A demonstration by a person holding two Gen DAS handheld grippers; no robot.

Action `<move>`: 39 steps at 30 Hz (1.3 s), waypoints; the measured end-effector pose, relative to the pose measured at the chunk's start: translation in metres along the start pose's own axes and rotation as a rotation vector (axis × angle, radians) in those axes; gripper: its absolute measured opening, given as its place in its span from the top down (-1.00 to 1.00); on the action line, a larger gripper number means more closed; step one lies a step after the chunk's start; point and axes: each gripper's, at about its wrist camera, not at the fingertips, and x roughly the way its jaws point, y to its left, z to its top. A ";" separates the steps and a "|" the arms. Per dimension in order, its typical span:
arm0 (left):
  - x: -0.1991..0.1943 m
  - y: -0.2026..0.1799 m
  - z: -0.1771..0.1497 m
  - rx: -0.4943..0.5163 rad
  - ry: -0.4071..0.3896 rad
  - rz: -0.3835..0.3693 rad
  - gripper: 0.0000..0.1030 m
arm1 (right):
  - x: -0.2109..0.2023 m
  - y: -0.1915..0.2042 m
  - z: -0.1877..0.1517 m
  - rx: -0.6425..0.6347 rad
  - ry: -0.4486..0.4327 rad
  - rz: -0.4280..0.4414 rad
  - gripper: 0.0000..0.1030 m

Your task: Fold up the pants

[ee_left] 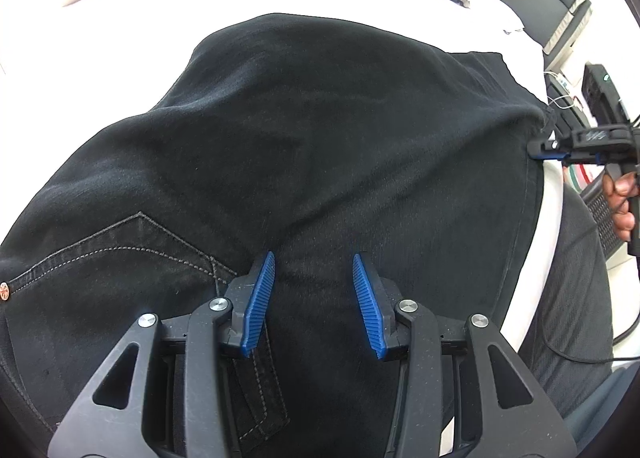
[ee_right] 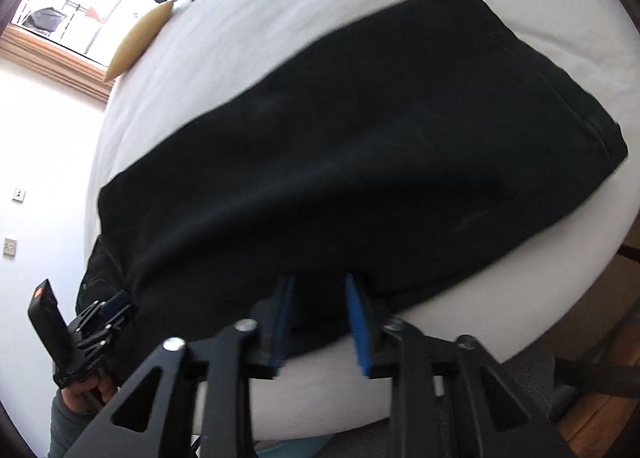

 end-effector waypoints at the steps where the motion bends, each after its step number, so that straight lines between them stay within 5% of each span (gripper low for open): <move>1: 0.000 0.002 -0.002 -0.002 -0.002 -0.005 0.23 | -0.005 -0.009 -0.003 0.027 -0.005 -0.023 1.00; 4: 0.000 0.004 -0.005 -0.010 -0.014 -0.019 0.23 | -0.031 -0.026 -0.009 0.087 -0.057 -0.080 0.68; 6: 0.001 0.004 -0.006 -0.013 -0.019 -0.019 0.23 | -0.046 -0.032 -0.015 0.141 -0.093 0.029 0.42; 9: 0.002 0.003 -0.007 -0.021 -0.026 -0.018 0.23 | -0.043 -0.032 -0.016 0.219 -0.084 0.193 0.39; 20: -0.003 0.011 -0.014 -0.029 -0.032 -0.026 0.23 | 0.002 -0.030 -0.020 0.378 -0.017 0.360 0.34; 33: -0.004 0.012 -0.013 -0.032 -0.032 -0.026 0.23 | -0.020 -0.015 -0.015 0.337 -0.023 0.375 0.34; 39: -0.003 0.012 -0.013 -0.034 -0.032 -0.030 0.23 | 0.001 -0.014 -0.019 0.366 0.042 0.392 0.33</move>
